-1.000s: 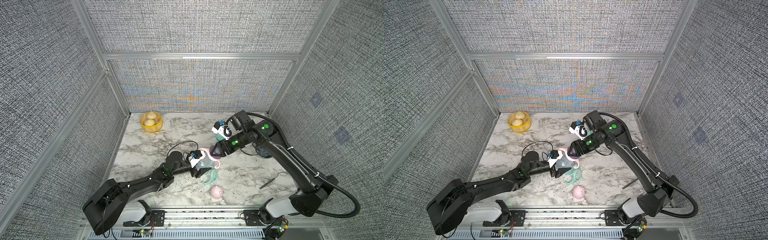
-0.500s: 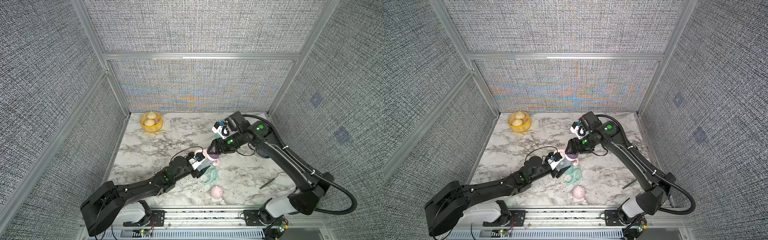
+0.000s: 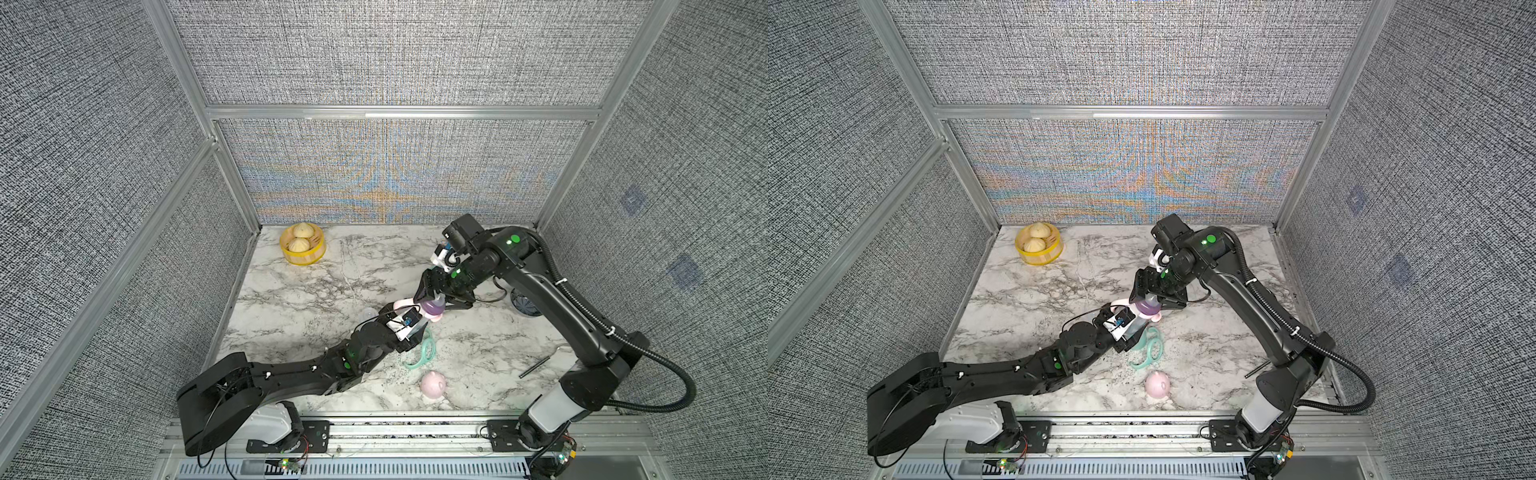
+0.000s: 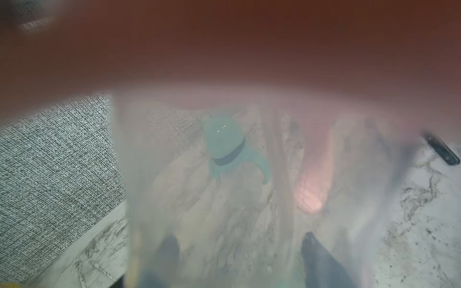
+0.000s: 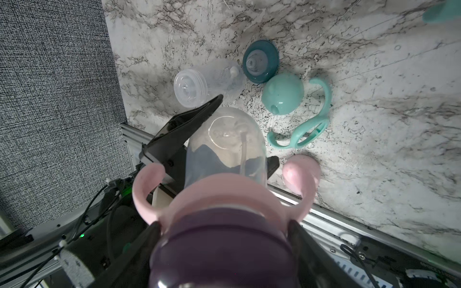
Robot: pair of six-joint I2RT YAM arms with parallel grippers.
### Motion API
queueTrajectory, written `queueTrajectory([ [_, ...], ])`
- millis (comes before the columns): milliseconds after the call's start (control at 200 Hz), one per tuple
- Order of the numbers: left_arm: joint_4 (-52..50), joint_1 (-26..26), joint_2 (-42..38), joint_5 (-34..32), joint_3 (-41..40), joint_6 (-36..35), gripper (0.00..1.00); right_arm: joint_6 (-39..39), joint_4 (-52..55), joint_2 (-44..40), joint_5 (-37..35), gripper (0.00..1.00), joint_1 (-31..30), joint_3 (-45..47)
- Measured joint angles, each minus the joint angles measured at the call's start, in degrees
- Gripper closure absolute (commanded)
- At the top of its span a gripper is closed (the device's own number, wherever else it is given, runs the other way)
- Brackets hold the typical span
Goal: Assemble the baby bottles
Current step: Close the nipple on the baby bottle.
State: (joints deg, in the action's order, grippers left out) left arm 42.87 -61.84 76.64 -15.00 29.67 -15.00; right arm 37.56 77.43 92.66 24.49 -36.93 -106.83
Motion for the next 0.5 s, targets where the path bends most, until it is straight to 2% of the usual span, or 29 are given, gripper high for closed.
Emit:
queueTrajectory([
  [500, 3.78, -0.04, 1.64, 0.04, 2.03, 0.72, 1.00, -1.68, 0.04, -6.34, 1.88, 0.13, 1.77, -1.99],
])
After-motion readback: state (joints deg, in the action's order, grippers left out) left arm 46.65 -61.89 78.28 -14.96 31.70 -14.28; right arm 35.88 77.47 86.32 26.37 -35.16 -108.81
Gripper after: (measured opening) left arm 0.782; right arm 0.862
